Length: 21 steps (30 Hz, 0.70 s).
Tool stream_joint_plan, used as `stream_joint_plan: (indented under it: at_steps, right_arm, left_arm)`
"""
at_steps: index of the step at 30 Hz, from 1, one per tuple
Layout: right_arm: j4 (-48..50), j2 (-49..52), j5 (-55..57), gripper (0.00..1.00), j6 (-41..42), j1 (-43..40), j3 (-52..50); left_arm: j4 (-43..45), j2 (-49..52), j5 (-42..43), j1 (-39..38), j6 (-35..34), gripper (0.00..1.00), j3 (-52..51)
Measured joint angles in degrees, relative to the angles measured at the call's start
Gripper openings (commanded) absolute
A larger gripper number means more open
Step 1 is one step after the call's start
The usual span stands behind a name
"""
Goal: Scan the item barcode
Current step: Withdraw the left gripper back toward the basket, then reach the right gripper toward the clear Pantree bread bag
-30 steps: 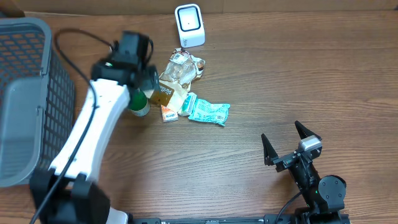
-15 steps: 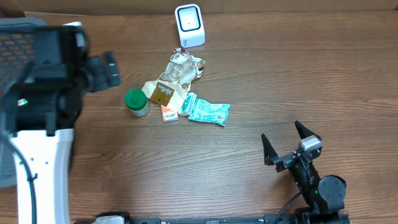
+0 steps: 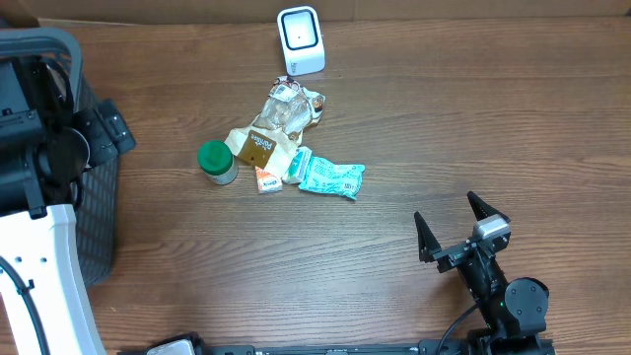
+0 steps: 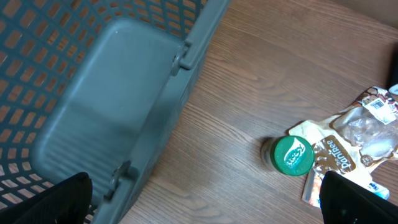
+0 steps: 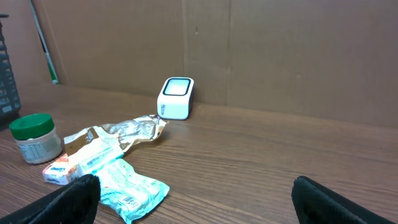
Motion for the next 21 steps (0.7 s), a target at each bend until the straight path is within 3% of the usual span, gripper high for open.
stream_joint_plan:
  at_steps: [21]
  right_arm:
    - [0.2, 0.0, 2.6, 1.00, -0.5, 0.0, 0.0]
  left_arm:
    - [0.0, 0.0, 0.0, 0.0, 0.0, 1.00, 0.0]
